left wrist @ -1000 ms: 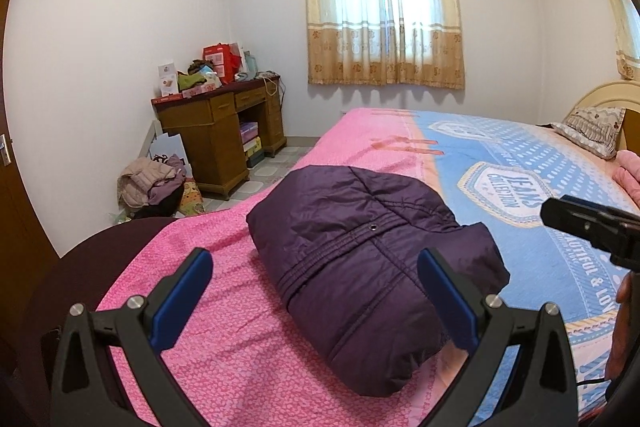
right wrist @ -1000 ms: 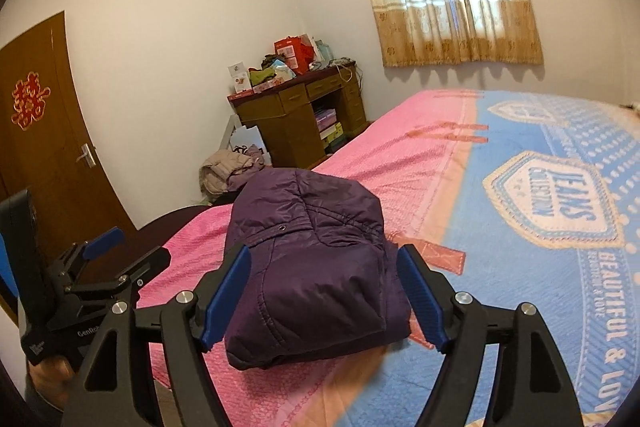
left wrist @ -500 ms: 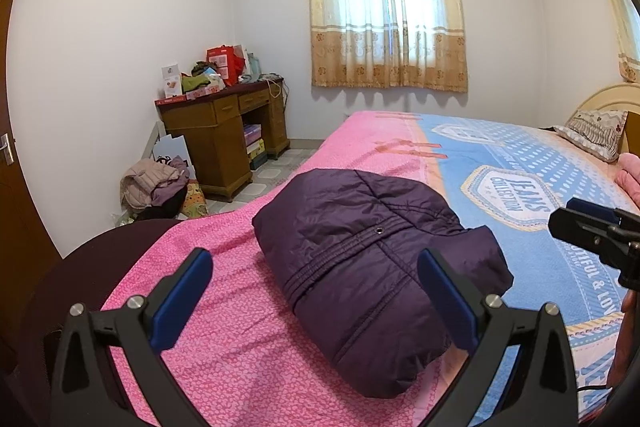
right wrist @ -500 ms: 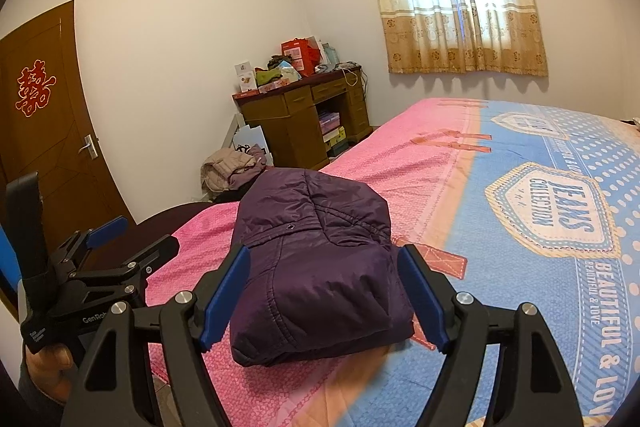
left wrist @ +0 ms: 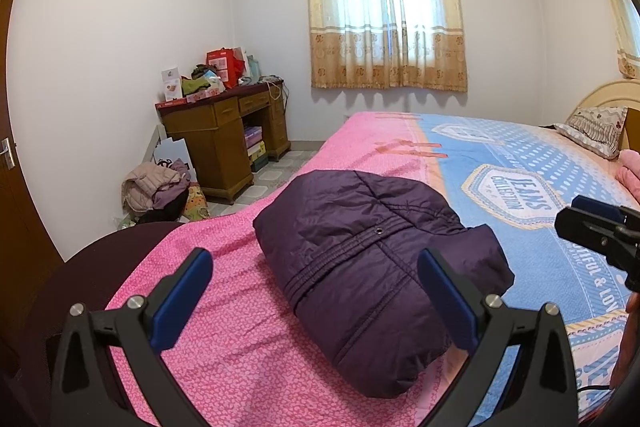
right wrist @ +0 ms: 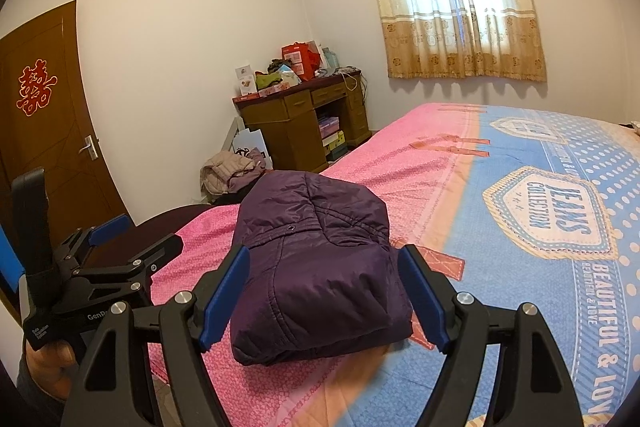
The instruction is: Fold large clothes
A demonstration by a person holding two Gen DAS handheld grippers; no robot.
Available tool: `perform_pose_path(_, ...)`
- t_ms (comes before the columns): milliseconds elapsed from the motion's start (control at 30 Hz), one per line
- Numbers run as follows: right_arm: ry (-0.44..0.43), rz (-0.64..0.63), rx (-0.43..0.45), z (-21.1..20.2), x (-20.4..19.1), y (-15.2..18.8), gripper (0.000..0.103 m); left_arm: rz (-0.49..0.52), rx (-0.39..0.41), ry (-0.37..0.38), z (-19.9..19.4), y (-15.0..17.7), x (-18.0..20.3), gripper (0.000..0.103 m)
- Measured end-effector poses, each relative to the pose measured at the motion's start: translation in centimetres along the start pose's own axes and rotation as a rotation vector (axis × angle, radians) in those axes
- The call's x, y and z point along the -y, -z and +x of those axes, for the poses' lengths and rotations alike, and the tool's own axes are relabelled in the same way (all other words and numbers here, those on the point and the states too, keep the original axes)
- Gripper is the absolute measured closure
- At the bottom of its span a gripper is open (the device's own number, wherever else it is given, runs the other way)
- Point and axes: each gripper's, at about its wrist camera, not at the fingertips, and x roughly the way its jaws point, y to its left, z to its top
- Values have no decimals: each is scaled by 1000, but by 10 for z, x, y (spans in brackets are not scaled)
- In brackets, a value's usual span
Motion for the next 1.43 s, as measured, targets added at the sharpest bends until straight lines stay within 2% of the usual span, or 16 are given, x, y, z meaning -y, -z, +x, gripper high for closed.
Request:
perform_pose_path(633, -4, 1, 1, -3, 1, 1, 26, -8, -30, 14, 5, 1, -2, 0)
perform_pose_path(1433, -12, -5, -14, 0, -1, 3, 26, 24, -54, -54, 15, 3, -6, 0)
